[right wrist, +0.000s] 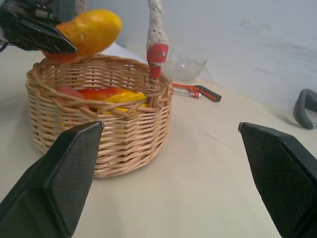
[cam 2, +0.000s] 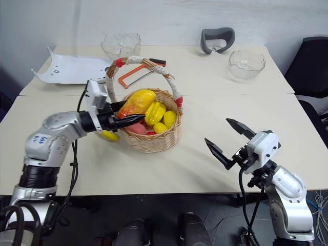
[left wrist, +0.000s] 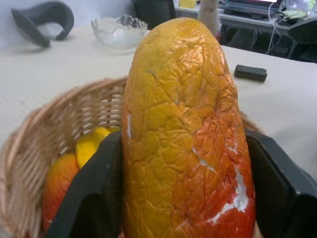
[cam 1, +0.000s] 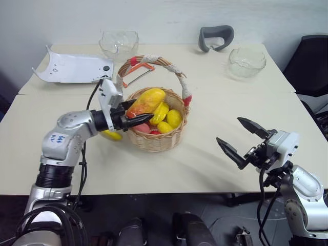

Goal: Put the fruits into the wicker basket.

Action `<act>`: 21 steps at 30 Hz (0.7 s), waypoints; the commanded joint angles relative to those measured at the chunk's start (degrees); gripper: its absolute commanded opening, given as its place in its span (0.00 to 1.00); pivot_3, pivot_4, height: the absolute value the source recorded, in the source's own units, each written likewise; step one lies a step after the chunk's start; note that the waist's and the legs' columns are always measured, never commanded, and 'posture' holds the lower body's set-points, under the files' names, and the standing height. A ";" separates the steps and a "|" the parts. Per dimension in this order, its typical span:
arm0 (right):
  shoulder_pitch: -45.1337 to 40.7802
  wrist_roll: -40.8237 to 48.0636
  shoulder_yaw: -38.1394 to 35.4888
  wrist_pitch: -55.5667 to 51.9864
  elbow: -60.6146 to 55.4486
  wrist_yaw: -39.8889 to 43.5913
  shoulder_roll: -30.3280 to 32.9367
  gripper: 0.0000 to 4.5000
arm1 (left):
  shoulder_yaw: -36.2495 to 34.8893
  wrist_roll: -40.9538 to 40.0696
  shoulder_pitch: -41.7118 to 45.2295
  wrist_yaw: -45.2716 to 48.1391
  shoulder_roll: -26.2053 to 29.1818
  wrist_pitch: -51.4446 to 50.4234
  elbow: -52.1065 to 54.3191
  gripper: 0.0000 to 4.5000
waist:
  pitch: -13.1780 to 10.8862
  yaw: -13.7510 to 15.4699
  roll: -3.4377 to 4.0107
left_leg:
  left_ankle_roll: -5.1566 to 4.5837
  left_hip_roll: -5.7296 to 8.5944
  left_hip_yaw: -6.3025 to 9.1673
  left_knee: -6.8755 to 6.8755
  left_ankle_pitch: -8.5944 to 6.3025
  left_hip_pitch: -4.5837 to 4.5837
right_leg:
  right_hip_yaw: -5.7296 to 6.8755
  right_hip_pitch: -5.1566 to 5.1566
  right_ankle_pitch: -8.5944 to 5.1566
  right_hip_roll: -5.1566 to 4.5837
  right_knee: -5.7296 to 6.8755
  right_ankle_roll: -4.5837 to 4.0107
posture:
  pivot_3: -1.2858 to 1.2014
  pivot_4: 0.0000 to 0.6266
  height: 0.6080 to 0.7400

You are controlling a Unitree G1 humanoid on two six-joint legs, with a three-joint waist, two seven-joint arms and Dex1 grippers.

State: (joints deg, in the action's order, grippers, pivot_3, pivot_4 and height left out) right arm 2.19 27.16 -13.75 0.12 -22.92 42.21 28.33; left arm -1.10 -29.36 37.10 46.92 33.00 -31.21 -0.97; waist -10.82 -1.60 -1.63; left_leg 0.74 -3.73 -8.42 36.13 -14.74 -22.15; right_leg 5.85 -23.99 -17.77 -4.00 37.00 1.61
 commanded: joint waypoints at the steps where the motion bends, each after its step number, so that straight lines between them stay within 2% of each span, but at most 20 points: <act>1: 0.47 0.43 0.08 1.36 -3.37 -0.79 -0.64 1.00 | -2.56 1.41 0.57 0.44 0.18 5.60 1.43 0.97 | 0.00 0.04 0.00 | 0.00 0.00 0.00 0.01 0.00 -0.01 | 0.00 -0.01 0.00 0.00 0.00 0.00 | 0.52 0.24 1.00; 4: 0.63 0.67 0.87 1.72 -3.74 -0.32 -1.02 1.00 | -5.32 -0.59 -2.21 2.50 0.79 7.62 3.24 0.99 | 0.00 -0.07 0.00 | -0.03 0.01 -0.01 0.07 0.01 0.03 | -0.04 0.02 0.00 -0.01 0.03 0.00 | 0.52 0.24 1.00; 8: -0.19 0.28 4.66 3.62 -3.75 3.87 -0.33 1.00 | -16.60 -10.26 -11.89 5.83 5.35 1.30 7.17 0.99 | -0.01 -0.43 -0.01 | -0.03 -0.03 -0.01 0.03 0.01 0.14 | -0.08 0.06 0.01 -0.01 0.14 -0.03 | 0.52 0.24 1.00; 11: -1.94 0.33 7.39 5.76 -2.27 7.59 -0.24 1.00 | -25.11 -12.83 -19.49 5.06 10.22 -2.99 6.47 0.99 | -0.03 -0.42 -0.05 | -0.02 -0.06 0.05 0.01 0.01 0.17 | -0.05 0.03 -0.09 0.00 0.27 -0.19 | 0.52 0.24 1.00; 15: -6.88 0.08 10.95 7.34 -0.66 9.12 -1.93 1.00 | -37.98 -12.15 -26.63 -1.26 11.78 -2.29 0.74 0.99 | -0.04 -0.03 -0.07 | -0.21 -0.06 0.10 0.03 -0.10 0.19 | -0.03 0.02 -0.12 -0.04 0.33 -0.23 | 0.52 0.24 1.00; 20: -11.03 -1.35 15.88 8.75 -1.13 11.70 -2.46 1.00 | -45.92 -7.17 -35.97 -7.12 12.38 -0.82 -6.90 0.99 | -0.03 0.05 -0.10 | -0.28 -0.02 0.16 -0.01 -0.17 0.17 | 0.08 0.02 -0.16 -0.22 0.30 -0.29 | 0.52 0.24 1.00; 21: -11.72 -1.41 16.52 8.64 -1.36 11.52 -2.73 1.00 | -47.10 -7.32 -37.87 -8.65 12.59 -3.20 -7.71 0.99 | -0.03 0.05 -0.10 | -0.31 -0.01 0.14 -0.02 -0.21 0.17 | 0.10 0.01 -0.16 -0.27 0.29 -0.29 | 0.52 0.24 1.00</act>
State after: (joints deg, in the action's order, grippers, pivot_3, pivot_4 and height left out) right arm -8.64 25.68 2.27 7.61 -22.46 53.52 26.13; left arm -45.24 -37.64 0.84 40.31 44.39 -33.52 -7.84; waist -10.85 -1.55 -1.72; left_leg 0.41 -3.73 -8.28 36.12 -14.97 -21.99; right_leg 5.96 -23.98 -17.94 -4.29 37.27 1.32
